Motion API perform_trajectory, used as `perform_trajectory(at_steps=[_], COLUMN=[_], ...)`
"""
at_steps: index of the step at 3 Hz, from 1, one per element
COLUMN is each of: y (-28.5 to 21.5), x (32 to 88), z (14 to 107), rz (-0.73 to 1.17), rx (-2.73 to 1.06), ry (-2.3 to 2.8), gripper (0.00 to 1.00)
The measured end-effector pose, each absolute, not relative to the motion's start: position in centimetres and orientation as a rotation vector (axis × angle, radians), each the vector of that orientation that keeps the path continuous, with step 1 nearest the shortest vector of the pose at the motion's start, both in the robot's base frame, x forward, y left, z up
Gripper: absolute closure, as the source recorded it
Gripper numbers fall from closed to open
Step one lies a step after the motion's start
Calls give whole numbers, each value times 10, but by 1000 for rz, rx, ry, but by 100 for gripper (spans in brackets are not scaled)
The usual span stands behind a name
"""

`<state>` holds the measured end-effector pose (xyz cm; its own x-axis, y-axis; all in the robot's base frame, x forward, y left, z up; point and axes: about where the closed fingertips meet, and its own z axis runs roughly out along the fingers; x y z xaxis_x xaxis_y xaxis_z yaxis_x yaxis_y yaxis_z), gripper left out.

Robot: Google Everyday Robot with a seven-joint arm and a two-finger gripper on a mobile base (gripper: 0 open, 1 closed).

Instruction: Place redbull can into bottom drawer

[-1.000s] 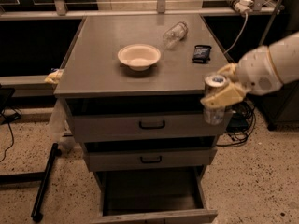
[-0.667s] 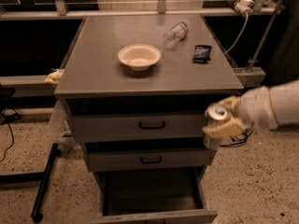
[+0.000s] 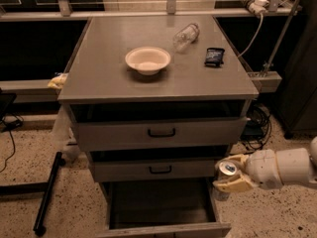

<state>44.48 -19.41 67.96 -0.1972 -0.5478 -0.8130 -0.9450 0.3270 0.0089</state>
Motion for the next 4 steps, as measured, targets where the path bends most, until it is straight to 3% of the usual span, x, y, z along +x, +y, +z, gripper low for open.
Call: perform_trajectory(at_steps=[2,4], y=[-191,-168], x=[444,461], z=[660,565], rz=[687,695], rx=[-1341,-1326], ry=[1831,1671], gripper=[100,100])
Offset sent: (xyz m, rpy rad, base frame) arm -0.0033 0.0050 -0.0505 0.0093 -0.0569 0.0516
